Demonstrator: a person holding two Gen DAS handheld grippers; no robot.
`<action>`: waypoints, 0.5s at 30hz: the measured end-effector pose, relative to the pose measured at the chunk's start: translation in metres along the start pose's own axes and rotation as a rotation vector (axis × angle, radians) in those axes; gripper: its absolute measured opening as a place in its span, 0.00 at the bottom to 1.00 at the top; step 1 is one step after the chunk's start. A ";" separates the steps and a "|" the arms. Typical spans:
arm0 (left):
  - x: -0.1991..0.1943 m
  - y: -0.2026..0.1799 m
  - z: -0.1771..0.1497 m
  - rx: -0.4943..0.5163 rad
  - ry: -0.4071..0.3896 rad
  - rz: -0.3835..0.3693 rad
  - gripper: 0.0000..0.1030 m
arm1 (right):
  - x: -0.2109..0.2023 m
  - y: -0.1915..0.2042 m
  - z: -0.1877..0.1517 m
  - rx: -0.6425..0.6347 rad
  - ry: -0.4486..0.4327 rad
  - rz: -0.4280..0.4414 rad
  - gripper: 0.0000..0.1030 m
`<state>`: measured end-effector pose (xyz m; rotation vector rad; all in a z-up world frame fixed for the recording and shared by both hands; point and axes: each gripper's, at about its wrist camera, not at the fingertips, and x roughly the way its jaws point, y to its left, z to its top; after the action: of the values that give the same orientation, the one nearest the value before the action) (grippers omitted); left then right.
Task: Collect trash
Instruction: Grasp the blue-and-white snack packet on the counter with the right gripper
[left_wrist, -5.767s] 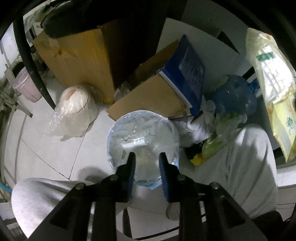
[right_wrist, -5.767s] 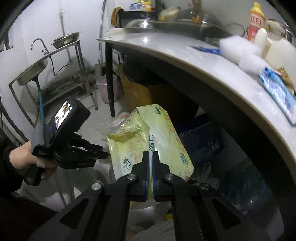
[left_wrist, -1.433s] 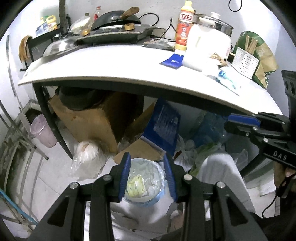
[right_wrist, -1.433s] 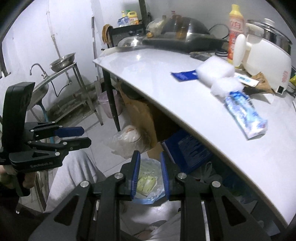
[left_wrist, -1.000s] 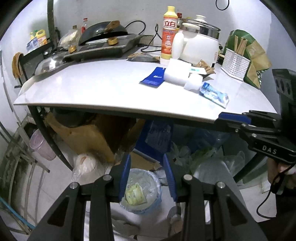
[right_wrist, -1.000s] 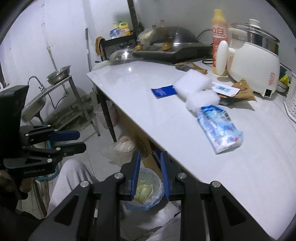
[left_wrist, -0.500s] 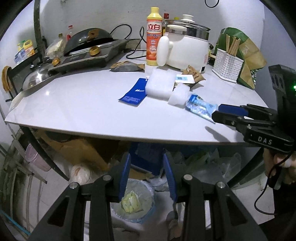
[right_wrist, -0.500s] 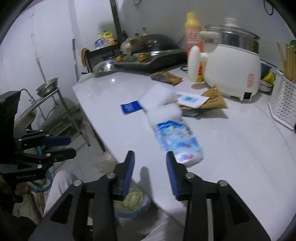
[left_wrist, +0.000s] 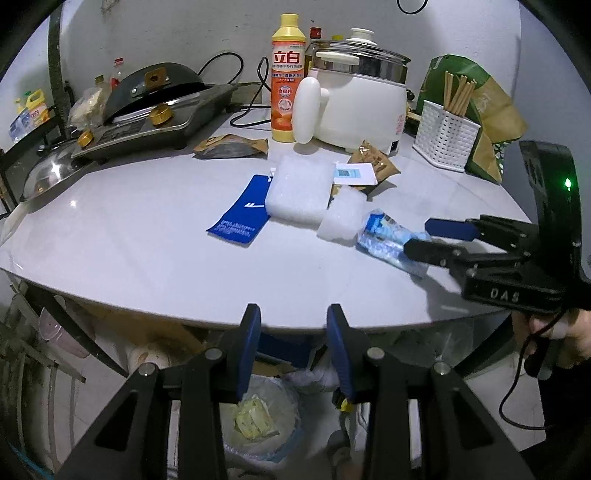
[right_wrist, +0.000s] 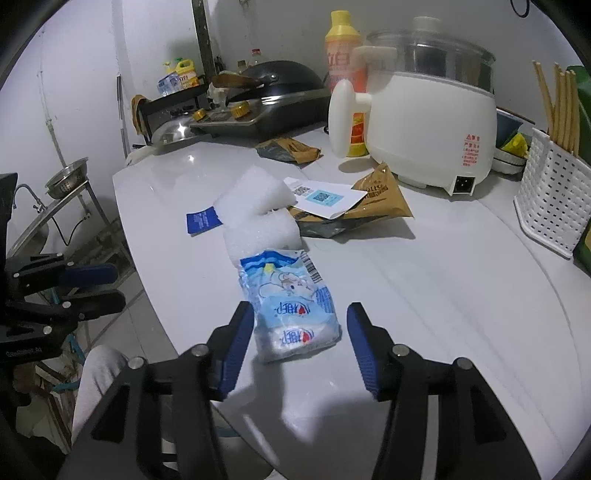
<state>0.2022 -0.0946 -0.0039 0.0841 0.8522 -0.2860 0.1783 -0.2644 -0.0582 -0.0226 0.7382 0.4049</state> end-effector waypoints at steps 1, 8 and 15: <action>0.002 0.001 0.002 -0.001 0.000 -0.003 0.35 | 0.002 0.001 0.001 -0.003 0.004 0.000 0.49; 0.015 0.010 0.012 -0.004 0.004 -0.007 0.35 | 0.019 0.008 0.005 -0.023 0.037 -0.020 0.49; 0.027 0.016 0.026 0.005 0.004 -0.006 0.35 | 0.023 0.013 0.006 -0.077 0.031 -0.055 0.42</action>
<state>0.2428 -0.0902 -0.0080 0.0873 0.8555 -0.2936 0.1928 -0.2435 -0.0672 -0.1216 0.7504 0.3813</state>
